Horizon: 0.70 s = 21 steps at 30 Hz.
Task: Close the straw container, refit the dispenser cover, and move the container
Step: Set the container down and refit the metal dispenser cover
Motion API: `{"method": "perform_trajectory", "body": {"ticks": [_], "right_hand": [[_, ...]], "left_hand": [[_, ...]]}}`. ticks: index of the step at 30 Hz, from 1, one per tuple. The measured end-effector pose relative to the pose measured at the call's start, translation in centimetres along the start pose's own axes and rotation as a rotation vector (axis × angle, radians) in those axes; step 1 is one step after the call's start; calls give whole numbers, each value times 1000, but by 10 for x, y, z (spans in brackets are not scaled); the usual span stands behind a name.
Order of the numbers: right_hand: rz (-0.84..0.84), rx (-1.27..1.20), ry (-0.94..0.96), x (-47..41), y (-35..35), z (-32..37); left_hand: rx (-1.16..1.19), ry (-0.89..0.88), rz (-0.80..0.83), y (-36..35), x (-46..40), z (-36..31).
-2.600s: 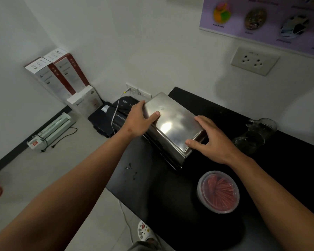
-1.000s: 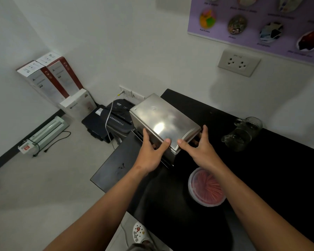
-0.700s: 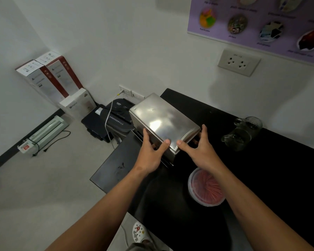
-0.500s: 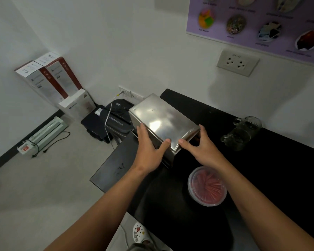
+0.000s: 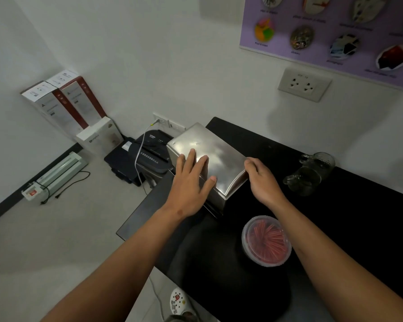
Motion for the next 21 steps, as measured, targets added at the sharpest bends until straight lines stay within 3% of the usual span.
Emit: {"method": "perform_trajectory", "body": {"ticks": [6, 12, 16, 21], "right_hand": [[-8, 201, 91, -3, 12, 24], [-69, 460, 368, 8, -5, 81], [29, 666, 353, 1, -33, 100], [6, 824, 304, -8, -52, 106]], "left_hand": [[-81, -45, 23, 31, -18, 14], [-101, -75, 90, 63, -60, 30], [-15, -74, 195, 72, -79, 32], [-18, -76, 271, 76, -96, 30]]}}
Point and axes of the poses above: each hand's wrist, its own x-axis away from the middle knuckle, its own y-axis out of the back of the hand, z = x × y, the point moved 4 cm from there along -x, towards the middle knuckle, and after that the axes turned 9 degrees about x, right-handed, at the moved point
